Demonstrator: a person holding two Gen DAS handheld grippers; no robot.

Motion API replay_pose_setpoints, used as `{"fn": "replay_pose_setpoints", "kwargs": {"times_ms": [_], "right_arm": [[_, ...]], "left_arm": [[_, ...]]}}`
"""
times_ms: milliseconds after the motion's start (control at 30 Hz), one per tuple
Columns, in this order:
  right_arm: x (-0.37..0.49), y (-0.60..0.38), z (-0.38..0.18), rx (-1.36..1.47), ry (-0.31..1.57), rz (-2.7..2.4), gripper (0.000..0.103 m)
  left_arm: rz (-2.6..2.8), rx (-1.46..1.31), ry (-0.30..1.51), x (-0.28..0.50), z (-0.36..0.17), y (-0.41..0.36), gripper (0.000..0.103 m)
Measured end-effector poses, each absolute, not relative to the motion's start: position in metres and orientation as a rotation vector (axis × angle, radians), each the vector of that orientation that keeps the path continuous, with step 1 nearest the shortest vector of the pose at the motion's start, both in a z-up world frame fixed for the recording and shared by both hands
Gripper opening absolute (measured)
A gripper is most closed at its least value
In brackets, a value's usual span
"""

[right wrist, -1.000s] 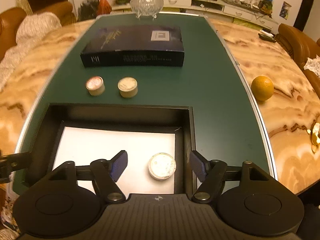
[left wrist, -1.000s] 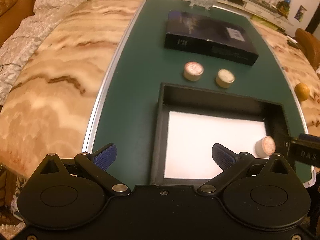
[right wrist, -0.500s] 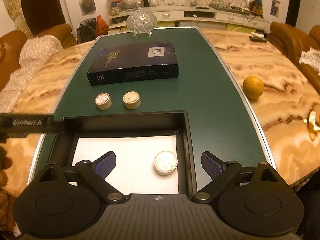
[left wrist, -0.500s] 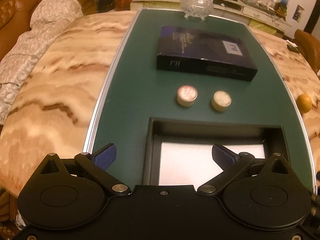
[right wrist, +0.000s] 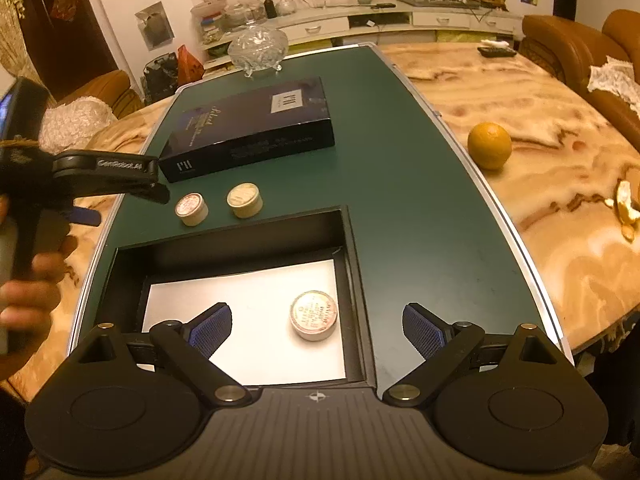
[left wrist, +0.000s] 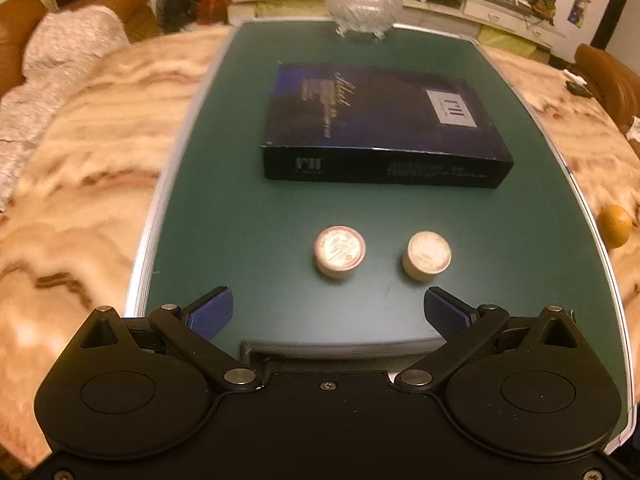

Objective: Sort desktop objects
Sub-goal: 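Withdraw the right gripper while the left gripper reaches and closes on another jar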

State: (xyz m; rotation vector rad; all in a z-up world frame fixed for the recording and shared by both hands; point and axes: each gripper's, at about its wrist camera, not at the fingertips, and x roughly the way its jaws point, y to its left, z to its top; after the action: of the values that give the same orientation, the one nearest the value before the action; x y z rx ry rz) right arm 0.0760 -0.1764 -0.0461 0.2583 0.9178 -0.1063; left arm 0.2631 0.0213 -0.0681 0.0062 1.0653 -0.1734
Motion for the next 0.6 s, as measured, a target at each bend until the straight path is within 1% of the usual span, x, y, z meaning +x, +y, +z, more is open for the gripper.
{"fn": "replay_pose_setpoints", "kwargs": {"times_ms": [67, 133, 200, 233, 267, 433, 500, 600], "right_arm": [[0.077, -0.18, -0.048, 0.269, 0.916, -0.108, 0.095], [0.077, -0.181, -0.049, 0.277, 0.915, -0.107, 0.095], [0.079, -0.183, -0.051, 0.283, 0.915, -0.104, 0.095], [0.079, -0.183, -0.052, 0.285, 0.915, -0.102, 0.095], [0.08, -0.184, -0.052, 0.287, 0.916, -0.101, 0.095], [0.083, -0.188, -0.057, 0.299, 0.921, -0.101, 0.095], [0.085, -0.19, -0.059, 0.304, 0.922, -0.102, 0.095], [0.086, -0.192, -0.061, 0.31, 0.923, -0.104, 0.095]], "left_arm": [[-0.19, -0.001, 1.075, 0.273, -0.075, 0.018, 0.103], [-0.201, 0.014, 1.069, 0.28, -0.08, 0.014, 0.1], [-0.214, 0.026, 1.071, 0.286, -0.086, 0.01, 0.092], [-0.221, 0.026, 1.074, 0.29, -0.089, 0.009, 0.09], [-0.23, 0.021, 1.08, 0.293, -0.092, 0.008, 0.085], [-0.229, 0.013, 1.099, 0.306, -0.105, 0.006, 0.076], [-0.239, -0.005, 1.112, 0.31, -0.109, 0.007, 0.066], [-0.245, -0.008, 1.129, 0.314, -0.115, 0.006, 0.057]]}}
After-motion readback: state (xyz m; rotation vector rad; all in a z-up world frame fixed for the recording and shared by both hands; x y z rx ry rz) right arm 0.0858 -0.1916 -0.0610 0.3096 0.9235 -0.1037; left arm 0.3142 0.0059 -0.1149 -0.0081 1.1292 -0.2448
